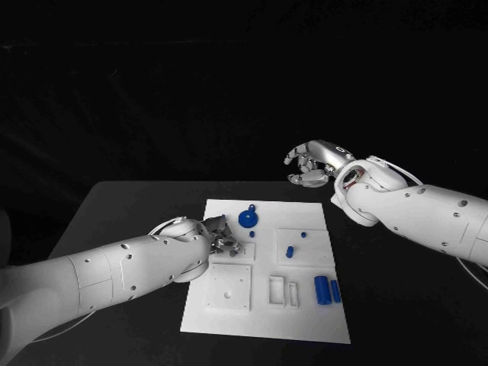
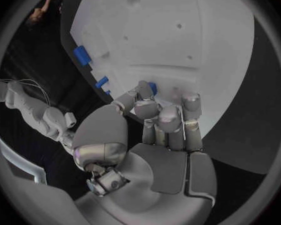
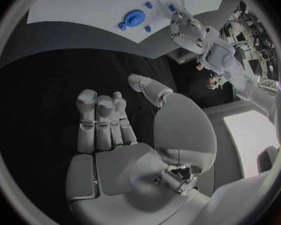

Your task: Assemble the parts on the task board

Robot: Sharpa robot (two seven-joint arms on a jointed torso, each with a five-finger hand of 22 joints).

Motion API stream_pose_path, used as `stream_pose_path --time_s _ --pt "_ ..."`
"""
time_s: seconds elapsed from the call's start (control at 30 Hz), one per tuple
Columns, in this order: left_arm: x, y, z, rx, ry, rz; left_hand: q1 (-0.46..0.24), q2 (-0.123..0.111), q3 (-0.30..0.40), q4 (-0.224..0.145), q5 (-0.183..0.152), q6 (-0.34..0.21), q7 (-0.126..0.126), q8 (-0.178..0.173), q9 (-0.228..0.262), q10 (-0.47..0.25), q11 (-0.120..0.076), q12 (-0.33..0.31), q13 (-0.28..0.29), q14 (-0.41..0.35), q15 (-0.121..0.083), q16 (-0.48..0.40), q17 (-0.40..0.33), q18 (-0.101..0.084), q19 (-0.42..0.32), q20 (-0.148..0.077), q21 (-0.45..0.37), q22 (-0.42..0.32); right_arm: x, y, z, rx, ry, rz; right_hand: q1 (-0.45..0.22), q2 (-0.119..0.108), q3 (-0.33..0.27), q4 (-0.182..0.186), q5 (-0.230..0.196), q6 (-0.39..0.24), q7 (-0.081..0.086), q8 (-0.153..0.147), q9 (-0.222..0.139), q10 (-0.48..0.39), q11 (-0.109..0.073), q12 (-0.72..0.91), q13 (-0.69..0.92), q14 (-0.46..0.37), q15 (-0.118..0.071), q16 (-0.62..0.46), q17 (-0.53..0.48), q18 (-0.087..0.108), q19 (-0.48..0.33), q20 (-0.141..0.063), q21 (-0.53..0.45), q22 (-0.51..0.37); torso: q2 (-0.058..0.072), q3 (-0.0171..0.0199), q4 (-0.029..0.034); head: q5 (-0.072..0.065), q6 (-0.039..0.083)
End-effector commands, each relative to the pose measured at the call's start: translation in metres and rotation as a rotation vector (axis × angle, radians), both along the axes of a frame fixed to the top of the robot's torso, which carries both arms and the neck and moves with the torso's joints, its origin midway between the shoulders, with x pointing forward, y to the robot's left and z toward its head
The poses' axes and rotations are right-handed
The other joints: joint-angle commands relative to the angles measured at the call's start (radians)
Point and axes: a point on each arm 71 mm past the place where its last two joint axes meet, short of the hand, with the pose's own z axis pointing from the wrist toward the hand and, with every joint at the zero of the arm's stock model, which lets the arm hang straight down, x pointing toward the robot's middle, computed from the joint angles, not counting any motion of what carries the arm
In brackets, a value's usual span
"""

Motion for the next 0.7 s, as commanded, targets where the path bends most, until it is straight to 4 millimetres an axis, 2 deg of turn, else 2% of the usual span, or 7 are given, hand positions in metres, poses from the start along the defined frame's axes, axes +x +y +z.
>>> stream_pose_path --time_s 0.03,0.23,0.4,0.47,0.5,0.57,0.7 --pt "-0.001 0.000 -0.002 0.003 0.021 -0.014 -0.010 -0.006 0.000 0.005 -0.001 0.017 -0.014 -0.001 -0.002 -0.021 -0.015 0.002 -0.002 -0.003 -0.004 0.001 0.001 0.006 0.007 -0.110 -0.003 0.012 0.000 0.000 0.000 -0.007 0.006 0.006 -0.002 -0.004 -0.002 0.003 0.006 0.008 0.015 0.005 -0.002 -0.009 0.001 0.007 -0.001 0.000 0.005 -0.007 -0.001 0.098 0.006 0.001 -0.003 0.017 0.000 0.0002 -0.0002 -0.001 0.001" --pt "0.000 0.003 -0.003 0.006 0.030 -0.010 -0.009 -0.019 -0.001 0.012 -0.020 0.006 -0.009 -0.006 -0.008 -0.024 -0.009 -0.003 -0.007 -0.011 -0.004 -0.006 -0.001 0.007 0.001 -0.110 -0.005 0.014 0.000 0.000 0.000 -0.007 0.006 0.005 -0.002 -0.004 -0.002 0.003 0.007 0.008 0.015 0.005 -0.002 -0.009 0.001 0.007 -0.001 0.000 0.005 -0.007 -0.001 0.098 0.006 0.001 -0.003 0.017 0.000 0.0002 -0.0005 -0.001 0.002" --pt "0.000 0.005 -0.002 -0.036 0.029 0.011 -0.013 -0.050 -0.003 0.028 -0.058 -0.003 -0.005 -0.010 -0.014 -0.025 -0.005 -0.010 -0.015 -0.018 -0.004 -0.012 -0.003 0.007 -0.004 -0.110 -0.007 0.014 0.000 -0.001 0.000 -0.007 0.004 0.003 -0.002 -0.004 -0.002 0.003 0.007 0.008 0.015 0.006 -0.002 -0.009 0.001 0.007 -0.001 0.000 0.005 -0.007 -0.001 0.098 0.006 0.001 -0.003 0.017 0.000 -0.0004 -0.0005 -0.004 0.002" --pt "0.000 0.006 -0.002 -0.056 0.028 0.021 -0.057 -0.122 -0.019 0.061 -0.089 -0.023 0.003 -0.022 -0.020 -0.035 0.001 -0.023 -0.022 -0.029 -0.004 -0.024 -0.009 0.003 -0.009 -0.106 -0.011 0.012 0.000 -0.002 0.000 -0.007 0.004 0.001 -0.002 -0.004 -0.002 0.003 0.008 0.008 0.015 0.006 -0.002 -0.009 0.001 0.007 -0.001 0.000 0.005 -0.007 -0.001 0.098 0.006 0.001 -0.003 0.017 0.000 -0.0012 -0.0004 -0.005 0.003" --pt "0.000 0.007 -0.001 -0.076 0.028 0.035 -0.061 -0.177 0.021 0.117 -0.092 -0.040 0.008 -0.036 -0.024 -0.041 0.005 -0.047 -0.037 -0.045 -0.007 -0.047 -0.020 0.008 -0.016 -0.110 -0.023 0.006 0.000 -0.002 0.000 -0.007 0.003 0.000 -0.003 -0.004 -0.002 0.003 0.008 0.008 0.015 0.006 -0.002 -0.009 0.001 0.007 -0.001 0.000 0.005 -0.007 -0.001 0.098 0.006 0.001 -0.003 0.017 0.000 -0.0012 -0.0003 -0.006 0.004" --pt "0.000 0.009 -0.001 -0.104 0.035 0.052 -0.092 -0.207 0.027 0.169 -0.096 -0.059 0.016 -0.049 -0.028 -0.050 0.014 -0.072 -0.051 -0.058 -0.008 -0.065 -0.029 0.004 -0.025 -0.105 -0.032 0.002 0.001 -0.003 0.000 -0.007 0.003 -0.001 -0.003 -0.004 -0.002 0.003 0.008 0.008 0.015 0.005 -0.002 -0.009 0.001 0.007 -0.001 0.000 0.005 -0.007 -0.001 0.098 0.006 0.001 -0.003 0.017 0.000 -0.0015 -0.0001 -0.007 0.005" --pt "0.001 0.012 0.002 -0.145 0.050 0.075 -0.106 -0.240 0.016 0.205 -0.097 -0.113 0.038 -0.082 -0.029 -0.086 0.033 -0.125 -0.078 -0.102 0.004 -0.105 -0.047 -0.008 -0.070 -0.092 -0.067 -0.007 0.001 -0.004 0.000 -0.006 0.003 -0.005 -0.004 -0.005 -0.003 0.003 0.010 0.007 0.015 0.005 -0.002 -0.009 0.001 0.007 -0.002 -0.001 0.005 -0.007 -0.001 0.098 0.005 0.001 -0.003 0.017 0.000 -0.0016 0.0004 -0.009 0.007"
